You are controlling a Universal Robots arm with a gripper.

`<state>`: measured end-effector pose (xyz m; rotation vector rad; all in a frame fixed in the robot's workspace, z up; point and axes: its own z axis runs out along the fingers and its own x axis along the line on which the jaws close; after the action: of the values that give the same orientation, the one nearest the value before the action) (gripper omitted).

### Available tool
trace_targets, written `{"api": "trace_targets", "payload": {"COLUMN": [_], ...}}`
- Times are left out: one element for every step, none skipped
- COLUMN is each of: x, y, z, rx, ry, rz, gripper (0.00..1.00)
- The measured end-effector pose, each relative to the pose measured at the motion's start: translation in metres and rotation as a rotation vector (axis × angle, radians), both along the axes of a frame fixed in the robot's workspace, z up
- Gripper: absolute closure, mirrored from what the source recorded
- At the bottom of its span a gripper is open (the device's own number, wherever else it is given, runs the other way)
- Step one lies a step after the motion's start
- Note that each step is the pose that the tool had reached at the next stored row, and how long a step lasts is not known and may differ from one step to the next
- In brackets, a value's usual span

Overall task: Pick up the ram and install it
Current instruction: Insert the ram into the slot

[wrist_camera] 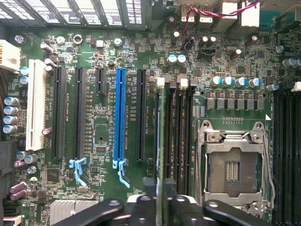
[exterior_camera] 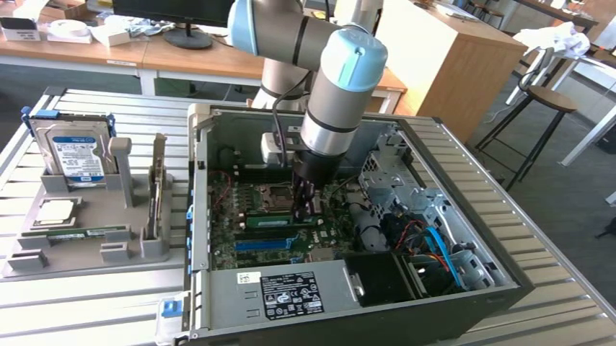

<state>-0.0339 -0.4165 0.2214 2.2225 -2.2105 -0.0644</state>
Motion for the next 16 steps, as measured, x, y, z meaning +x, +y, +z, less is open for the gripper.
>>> {"api": "trace_targets", "payload": {"x": [0.000,0.000,0.000,0.000,0.000,0.000,0.000,0.000,0.000,0.000,0.000,0.000,0.000,0.000,0.000,0.000], "y": [0.0000,0.0000,0.0000,0.0000,0.0000,0.0000,0.0000,0.0000,-0.0001,0.0000,0.0000,0.0000,0.0000,0.0000,0.0000,0.0000], "z": [0.0000,0.0000,0.0000,0.0000,0.0000,0.0000,0.0001,0.0005,0.0013,0.0024,0.0038,0.0056,0.0078,0.0102,0.0128,0.0156], "rx": [0.0000,0.0000,0.0000,-0.0001,-0.0001,-0.0001,-0.0001,-0.0003,-0.0003,-0.0002,-0.0001,-0.0001,-0.0001,-0.0001,0.0000,0.0000], "ry": [0.0000,0.0000,0.0000,0.0001,0.0001,0.0001,0.0001,0.0002,0.0002,0.0002,0.0001,0.0001,0.0001,0.0001,0.0000,0.0001], "rz": [0.000,0.000,0.000,0.000,0.000,0.000,0.000,0.000,0.000,0.000,0.000,0.000,0.000,0.000,0.000,0.000], "gripper": [0.75,0.75,0.75,0.75,0.75,0.75,0.75,0.75,0.75,0.75,0.75,0.75,0.75,0.75,0.75,0.75]}}
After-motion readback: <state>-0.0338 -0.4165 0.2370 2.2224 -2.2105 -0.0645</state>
